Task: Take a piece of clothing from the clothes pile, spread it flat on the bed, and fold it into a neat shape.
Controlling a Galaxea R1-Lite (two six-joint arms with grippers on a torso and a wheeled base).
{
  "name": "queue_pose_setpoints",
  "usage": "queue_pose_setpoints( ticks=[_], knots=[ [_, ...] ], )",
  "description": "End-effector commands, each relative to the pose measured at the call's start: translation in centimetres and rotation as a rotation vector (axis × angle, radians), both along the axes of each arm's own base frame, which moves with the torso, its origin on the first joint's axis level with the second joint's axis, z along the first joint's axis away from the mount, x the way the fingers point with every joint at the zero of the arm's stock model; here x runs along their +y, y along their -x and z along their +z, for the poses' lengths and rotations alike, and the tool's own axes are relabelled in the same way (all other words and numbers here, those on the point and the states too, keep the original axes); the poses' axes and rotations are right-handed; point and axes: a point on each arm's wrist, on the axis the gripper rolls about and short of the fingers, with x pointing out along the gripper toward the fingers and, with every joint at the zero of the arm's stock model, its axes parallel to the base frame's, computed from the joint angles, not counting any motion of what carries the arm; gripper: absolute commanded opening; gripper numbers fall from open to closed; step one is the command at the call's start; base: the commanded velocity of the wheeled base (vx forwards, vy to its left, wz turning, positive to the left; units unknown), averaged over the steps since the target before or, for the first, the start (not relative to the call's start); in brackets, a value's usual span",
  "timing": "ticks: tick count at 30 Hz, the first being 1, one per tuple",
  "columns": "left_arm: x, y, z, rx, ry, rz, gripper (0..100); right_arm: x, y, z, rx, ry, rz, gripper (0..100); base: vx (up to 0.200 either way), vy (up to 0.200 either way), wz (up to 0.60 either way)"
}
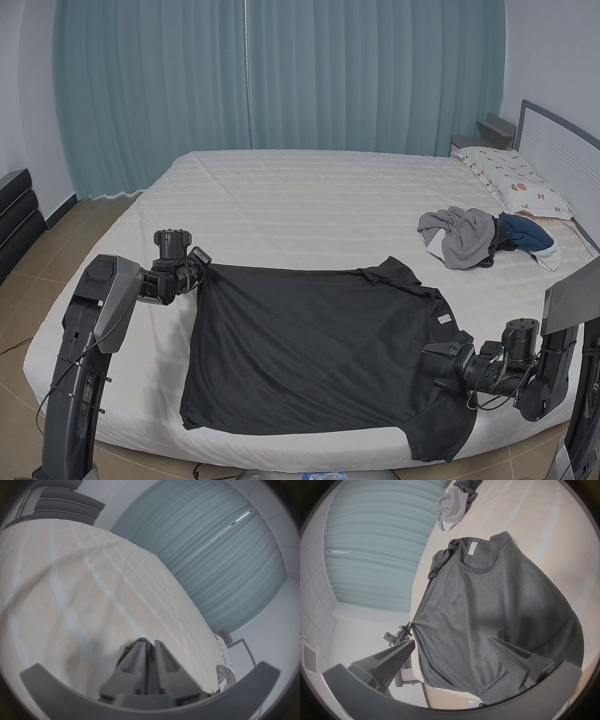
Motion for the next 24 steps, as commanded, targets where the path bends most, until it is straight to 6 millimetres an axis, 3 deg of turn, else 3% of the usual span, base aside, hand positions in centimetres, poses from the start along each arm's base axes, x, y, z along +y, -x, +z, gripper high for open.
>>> queue_pose_setpoints(
  ticks=[1,6,12,16,20,22,23,24],
  knots=[
    [0.0,0.0,-0.1,0.002,0.0,0.0,100,0.0,0.0,-0.1,0.002,0.001,0.0,100,0.0,0.0,0.0],
    [0.1,0.2,0.3,0.015,0.072,0.037,100,-0.4,-0.3,0.5,-0.028,0.011,-0.033,100,0.0,0.0,0.0],
    [1.4,1.3,2.4,0.082,0.213,0.08,100,1.0,-1.6,3.6,-0.14,0.03,-0.028,100,0.0,0.0,0.0],
    [2.0,3.1,3.3,0.139,0.295,0.03,100,1.1,-4.6,6.1,-0.155,0.058,-0.039,100,0.0,0.0,0.0],
    [2.8,5.0,4.1,0.174,0.376,-0.054,100,1.7,-9.7,8.3,-0.138,0.136,-0.149,100,0.0,0.0,0.0],
    [2.9,5.2,4.1,0.174,0.381,-0.062,100,1.9,-10.8,8.4,-0.133,0.151,-0.173,100,0.0,0.0,0.0],
    [2.9,5.7,3.7,0.166,0.369,-0.068,100,2.5,-12.9,8.3,-0.118,0.178,-0.203,100,0.0,0.0,0.0],
    [2.7,5.8,3.5,0.158,0.365,-0.069,100,2.8,-13.7,8.2,-0.111,0.185,-0.204,100,0.0,0.0,0.0]
  ],
)
